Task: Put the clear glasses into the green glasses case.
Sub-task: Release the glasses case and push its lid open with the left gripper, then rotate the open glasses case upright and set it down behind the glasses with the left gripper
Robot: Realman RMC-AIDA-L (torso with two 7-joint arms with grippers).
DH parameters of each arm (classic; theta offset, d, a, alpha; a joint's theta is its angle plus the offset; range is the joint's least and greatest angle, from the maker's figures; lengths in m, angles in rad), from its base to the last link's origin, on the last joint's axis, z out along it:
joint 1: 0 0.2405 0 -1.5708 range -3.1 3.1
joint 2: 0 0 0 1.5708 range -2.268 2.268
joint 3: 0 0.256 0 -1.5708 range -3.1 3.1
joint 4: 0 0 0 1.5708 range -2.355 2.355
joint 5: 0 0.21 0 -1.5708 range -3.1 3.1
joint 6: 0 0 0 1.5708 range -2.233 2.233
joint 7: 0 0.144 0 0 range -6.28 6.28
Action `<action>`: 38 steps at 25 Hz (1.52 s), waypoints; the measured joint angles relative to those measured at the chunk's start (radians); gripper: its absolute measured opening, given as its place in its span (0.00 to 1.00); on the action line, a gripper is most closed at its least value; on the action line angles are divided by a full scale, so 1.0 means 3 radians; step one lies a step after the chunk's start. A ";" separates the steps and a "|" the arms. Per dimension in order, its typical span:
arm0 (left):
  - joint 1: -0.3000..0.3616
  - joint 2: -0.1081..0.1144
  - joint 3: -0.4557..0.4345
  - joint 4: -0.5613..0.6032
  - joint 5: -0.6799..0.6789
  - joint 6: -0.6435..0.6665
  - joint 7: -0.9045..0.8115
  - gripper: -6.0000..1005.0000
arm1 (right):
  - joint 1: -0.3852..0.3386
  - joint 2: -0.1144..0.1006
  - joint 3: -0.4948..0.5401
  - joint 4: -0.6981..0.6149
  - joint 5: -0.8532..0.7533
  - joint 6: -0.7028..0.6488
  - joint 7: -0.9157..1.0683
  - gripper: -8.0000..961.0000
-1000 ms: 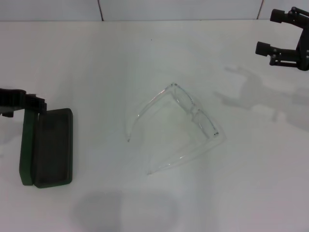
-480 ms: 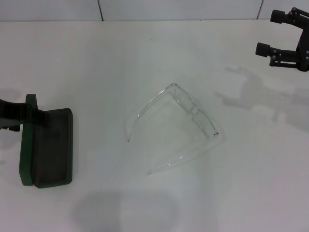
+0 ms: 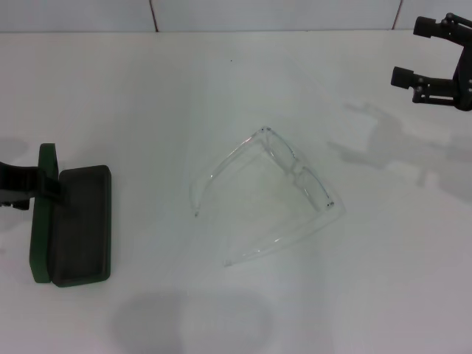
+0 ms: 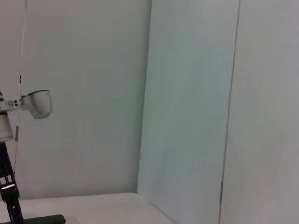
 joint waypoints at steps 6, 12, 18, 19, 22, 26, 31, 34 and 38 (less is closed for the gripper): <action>-0.0002 0.0002 0.0002 -0.0047 0.0002 -0.0026 0.0008 0.63 | -0.0004 0.0000 0.0000 0.0003 0.0000 -0.0015 0.0005 0.92; 0.0005 0.0004 0.0007 -0.0054 0.0002 -0.0029 0.0044 0.60 | -0.0024 0.0000 0.0000 0.0001 0.0004 -0.0039 0.0013 0.92; 0.0011 0.0002 0.0015 -0.0058 -0.0089 -0.0030 0.0154 0.46 | -0.0052 0.0000 0.0000 -0.0002 0.0048 -0.0060 0.0019 0.92; 0.0016 0.0002 0.0017 -0.0048 -0.0119 -0.0030 0.0163 0.42 | -0.0059 0.0000 0.0000 -0.0003 0.0056 -0.0060 0.0019 0.92; 0.0032 0.0004 0.0019 -0.0003 -0.0166 -0.0032 0.0184 0.34 | -0.0068 0.0000 0.0000 0.0000 0.0080 -0.0063 0.0017 0.92; 0.0040 0.0004 0.0031 0.0013 -0.0174 -0.0043 0.0207 0.25 | -0.0091 0.0000 0.0000 0.0004 0.0101 -0.0089 0.0009 0.92; 0.0040 -0.0002 0.0046 0.0055 -0.0190 -0.0060 0.0269 0.21 | -0.0143 0.0000 0.0000 -0.0011 0.0196 -0.0109 0.0008 0.92; 0.0046 -0.0002 0.0069 0.0109 -0.0287 -0.0065 0.0341 0.21 | -0.0167 -0.0002 0.0000 -0.0016 0.0229 -0.0132 0.0008 0.92; 0.0079 -0.0002 0.0129 0.0217 -0.0498 -0.0132 0.0545 0.21 | -0.0205 -0.0009 0.0000 -0.0014 0.0267 -0.0141 0.0008 0.92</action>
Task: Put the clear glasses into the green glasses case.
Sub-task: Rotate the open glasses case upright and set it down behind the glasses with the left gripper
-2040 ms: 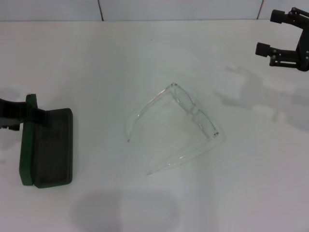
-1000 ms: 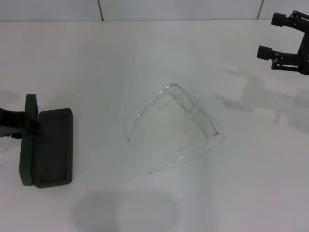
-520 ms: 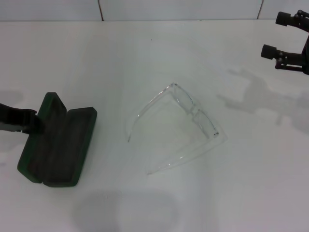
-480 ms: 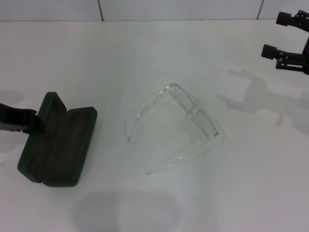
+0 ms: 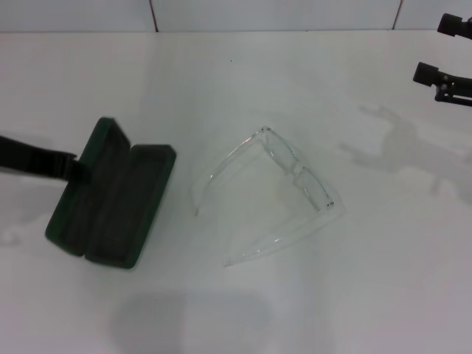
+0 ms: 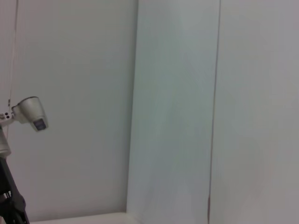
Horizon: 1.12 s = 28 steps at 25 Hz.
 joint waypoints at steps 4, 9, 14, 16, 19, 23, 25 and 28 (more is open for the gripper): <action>-0.0009 0.0008 0.0048 0.0153 -0.0102 -0.0059 0.0384 0.21 | -0.0062 -0.0001 0.0002 0.0009 0.0100 -0.0030 -0.0003 0.92; -0.0057 0.0033 0.0079 0.0442 -0.0033 0.0046 0.1166 0.21 | -0.0218 -0.0005 0.0009 -0.0005 0.0338 -0.0119 0.0046 0.92; -0.0096 0.0041 0.0084 0.0643 -0.0075 0.0316 0.2051 0.21 | -0.0387 0.0000 0.0155 0.0009 0.0524 -0.0238 0.0206 0.92; -0.0092 0.0022 0.0115 0.0667 -0.0157 0.0376 0.2354 0.21 | -0.0450 0.0018 0.0262 0.0014 0.0552 -0.0322 0.0270 0.92; -0.0084 0.0024 0.0182 0.0671 -0.0331 0.0446 0.2575 0.21 | -0.0530 0.0035 0.0308 0.0005 0.0565 -0.0392 0.0390 0.92; -0.0074 0.0026 0.0328 0.0657 -0.0372 0.0524 0.2724 0.21 | -0.0616 0.0061 0.0319 0.0000 0.0572 -0.0448 0.0486 0.92; -0.0038 0.0026 0.0449 0.0642 -0.0312 0.0526 0.2755 0.21 | -0.0637 0.0080 0.0337 0.0002 0.0580 -0.0469 0.0495 0.92; 0.0011 0.0018 0.0583 0.0635 -0.0252 0.0525 0.2781 0.21 | -0.0650 0.0091 0.0345 0.0015 0.0584 -0.0477 0.0512 0.92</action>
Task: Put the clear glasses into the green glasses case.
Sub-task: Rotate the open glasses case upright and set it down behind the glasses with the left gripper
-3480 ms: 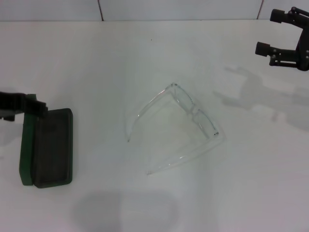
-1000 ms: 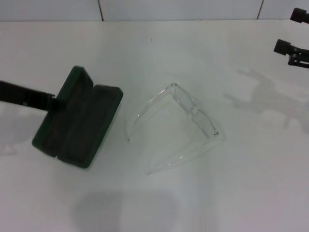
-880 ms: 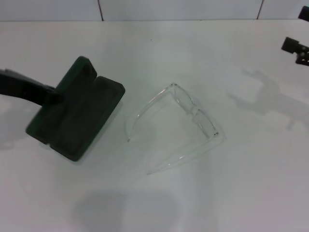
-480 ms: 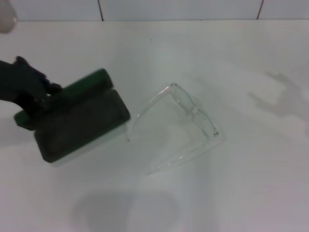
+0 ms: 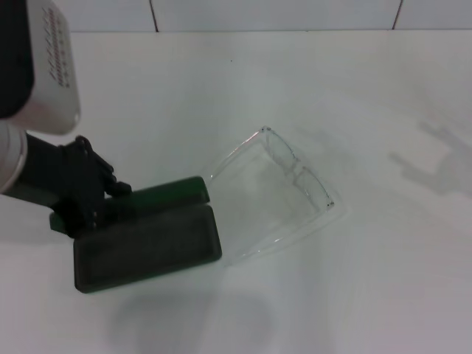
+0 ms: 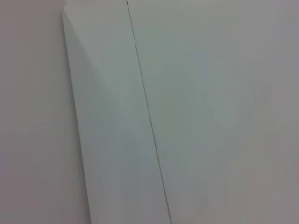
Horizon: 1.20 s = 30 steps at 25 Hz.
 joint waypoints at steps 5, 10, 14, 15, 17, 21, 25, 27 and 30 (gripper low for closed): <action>0.0040 -0.0008 0.0259 -0.0055 0.0002 -0.0151 -0.0001 0.21 | -0.0010 0.0005 0.0002 0.0007 0.0002 -0.0030 0.0013 0.92; 0.0015 -0.0008 0.0417 -0.0247 0.0003 -0.0375 0.0017 0.21 | -0.0032 0.0006 0.0003 0.0007 0.0003 -0.0049 0.0015 0.92; -0.0004 -0.0011 0.0586 -0.0393 -0.0012 -0.0543 0.0044 0.21 | -0.0050 0.0005 0.0003 0.0007 0.0003 -0.0057 0.0016 0.92; -0.0007 -0.0012 0.0642 -0.0432 -0.0009 -0.0581 0.0046 0.21 | -0.0051 0.0005 0.0003 0.0007 0.0003 -0.0058 0.0016 0.92; -0.0033 -0.0013 0.0710 -0.0487 -0.0004 -0.0631 0.0050 0.21 | -0.0069 0.0005 0.0003 0.0007 0.0018 -0.0072 0.0015 0.92; -0.0143 -0.0017 0.0804 -0.0556 -0.0037 -0.0715 0.0050 0.21 | -0.0128 0.0000 0.0010 0.0007 0.0057 -0.0099 0.0006 0.92; -0.0193 -0.0021 0.0933 -0.0562 -0.0050 -0.0861 0.0025 0.21 | -0.0158 -0.0002 0.0032 0.0007 0.0073 -0.0106 -0.0004 0.91; -0.0223 -0.0023 0.1015 -0.0566 -0.0034 -0.0978 -0.0006 0.21 | -0.0165 -0.0004 0.0050 0.0007 0.0074 -0.0121 -0.0009 0.91; -0.0284 -0.0022 0.1081 -0.0620 -0.0019 -0.1084 -0.0026 0.21 | -0.0168 -0.0004 0.0065 0.0007 0.0074 -0.0151 -0.0012 0.91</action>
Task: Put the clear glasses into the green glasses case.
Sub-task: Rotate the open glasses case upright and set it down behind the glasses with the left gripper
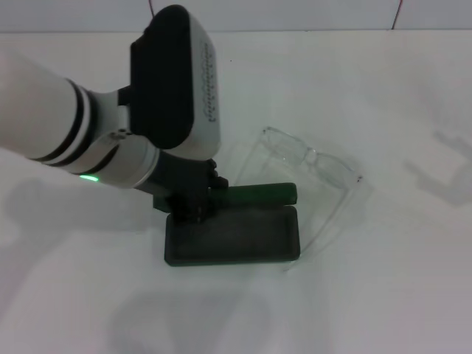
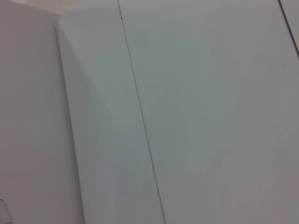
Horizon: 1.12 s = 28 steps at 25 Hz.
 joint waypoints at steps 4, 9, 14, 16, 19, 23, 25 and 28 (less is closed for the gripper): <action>-0.0128 -0.0002 0.0075 -0.0151 0.0000 -0.0099 -0.0005 0.21 | -0.0022 -0.0001 0.0020 0.0000 0.0000 -0.0048 -0.0001 0.91; -0.0217 -0.0004 0.0179 -0.0233 0.0000 -0.0247 -0.0007 0.21 | -0.0065 0.0000 0.0066 -0.0001 0.0000 -0.0072 -0.0003 0.90; -0.0318 -0.0009 0.0267 -0.0364 -0.0001 -0.0394 -0.0011 0.21 | -0.0087 0.0003 0.0071 -0.0002 0.0001 -0.0077 -0.0010 0.90; -0.0330 -0.0011 0.0290 -0.0396 -0.0001 -0.0421 -0.0019 0.21 | -0.0087 0.0003 0.0071 -0.0002 0.0001 -0.0077 -0.0019 0.90; -0.0333 -0.0011 0.0317 -0.0398 0.0037 -0.0429 -0.0066 0.21 | -0.0115 0.0004 0.0074 -0.0002 0.0000 -0.0077 -0.0032 0.90; -0.0310 -0.0006 0.0322 -0.0340 0.0090 -0.0428 -0.0095 0.21 | -0.0137 0.0004 0.0122 -0.0001 -0.0015 -0.0075 -0.0042 0.90; -0.0270 -0.0004 0.0322 -0.0300 0.0132 -0.0420 -0.0097 0.21 | -0.0125 0.0006 0.0128 0.0000 -0.0020 -0.0073 -0.0046 0.89; -0.0258 -0.0007 0.0331 -0.0294 0.0162 -0.0416 -0.0099 0.21 | -0.0100 0.0006 0.0128 0.0000 -0.0022 -0.0078 -0.0048 0.89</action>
